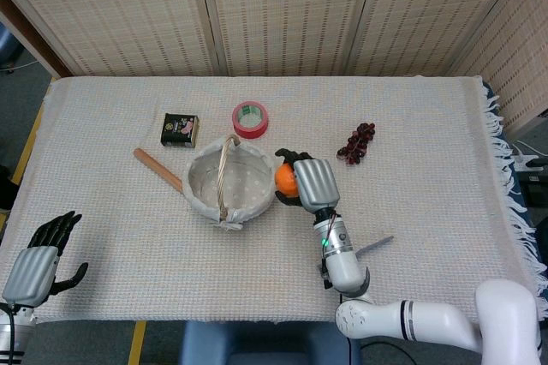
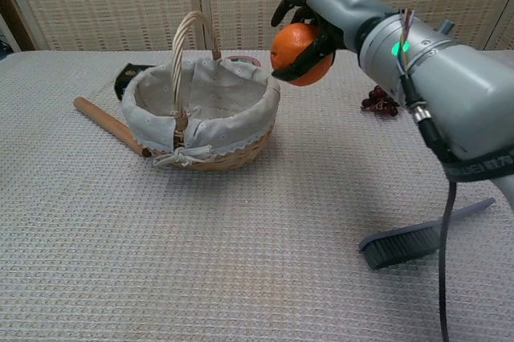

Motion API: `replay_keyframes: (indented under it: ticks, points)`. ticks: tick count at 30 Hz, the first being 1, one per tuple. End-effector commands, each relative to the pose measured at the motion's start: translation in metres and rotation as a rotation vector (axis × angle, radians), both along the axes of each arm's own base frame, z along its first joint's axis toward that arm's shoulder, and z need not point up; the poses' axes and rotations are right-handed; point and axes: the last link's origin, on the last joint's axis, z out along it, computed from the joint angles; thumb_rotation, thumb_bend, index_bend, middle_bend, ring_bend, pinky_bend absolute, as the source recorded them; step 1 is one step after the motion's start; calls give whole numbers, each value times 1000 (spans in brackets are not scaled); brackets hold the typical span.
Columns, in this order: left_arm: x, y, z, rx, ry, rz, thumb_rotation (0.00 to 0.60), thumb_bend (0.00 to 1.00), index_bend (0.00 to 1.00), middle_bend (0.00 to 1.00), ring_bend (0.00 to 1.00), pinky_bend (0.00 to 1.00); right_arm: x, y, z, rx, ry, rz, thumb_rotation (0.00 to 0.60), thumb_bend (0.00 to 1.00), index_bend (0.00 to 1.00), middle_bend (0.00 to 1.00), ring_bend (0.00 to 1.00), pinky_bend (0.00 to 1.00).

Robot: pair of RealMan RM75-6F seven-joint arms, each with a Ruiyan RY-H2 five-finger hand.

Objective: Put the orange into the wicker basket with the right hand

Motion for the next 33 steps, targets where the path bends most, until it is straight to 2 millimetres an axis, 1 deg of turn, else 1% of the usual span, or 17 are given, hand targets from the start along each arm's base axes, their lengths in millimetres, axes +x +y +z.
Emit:
replay_keyframes:
  ticks: [1,5,7,10,11,12,13,14,15,16,17,19,20,22,25,28,33]
  points:
    - [0,0,1,1,-4,2,600,349,0,0,0,81,21,-4,-16,5,17,18,600,280,301,697,729,879]
    - [0,0,1,0,-10,2,600,349,0,0,0,80,36,-4,-30,7,25,26,600,281,318,696,720,874]
    - [-1,0,2,-1,-11,1,600,349,0,0,0,80,39,-4,-34,8,22,25,600,281,326,696,702,856]
    - [0,0,2,-2,-14,0,600,349,0,0,0,80,38,-3,-41,15,36,20,600,280,337,668,614,751]
    - [0,0,2,-2,-14,0,600,349,0,0,0,81,38,-3,-41,15,37,19,600,280,339,654,595,735]
    - [0,0,2,-2,-14,-1,600,349,0,0,0,81,38,-3,-42,16,39,17,600,280,341,637,575,720]
    - [0,0,2,-2,-14,-2,600,348,0,0,0,81,37,-3,-43,20,49,14,600,280,374,599,535,692]
    - [0,0,2,-3,-12,-3,600,349,0,0,0,81,36,-4,-44,17,68,18,600,280,405,546,483,655]
    - [0,0,2,-3,-12,-4,600,349,0,0,0,81,34,-4,-45,19,77,18,600,280,407,474,414,604]
    - [0,0,2,-2,-12,-4,600,349,0,0,0,81,33,-4,-46,25,81,15,600,275,376,415,352,546]
    - [0,0,1,-3,-12,-4,600,350,0,0,0,81,33,-4,-46,29,81,12,600,261,266,339,269,464]
    - [0,0,1,-2,-13,-3,600,349,0,0,0,81,33,-4,-46,29,79,8,600,228,97,226,150,351]
    - [0,0,1,-2,-13,-2,600,349,0,0,0,81,34,-5,-45,26,78,9,600,215,46,195,118,313]
    - [0,0,1,-1,-12,-3,600,348,0,0,0,81,34,-5,-45,21,74,11,600,194,6,152,74,256]
    - [0,0,1,0,-12,-3,600,347,0,0,0,81,35,-7,-42,11,59,10,600,177,0,92,22,201]
    - [0,0,1,0,-11,-3,600,347,0,0,0,81,36,-8,-39,-1,52,16,600,155,0,26,0,137]
    - [0,0,1,-1,-11,-4,600,347,0,0,0,81,34,-8,-32,-6,49,15,600,144,0,16,0,122]
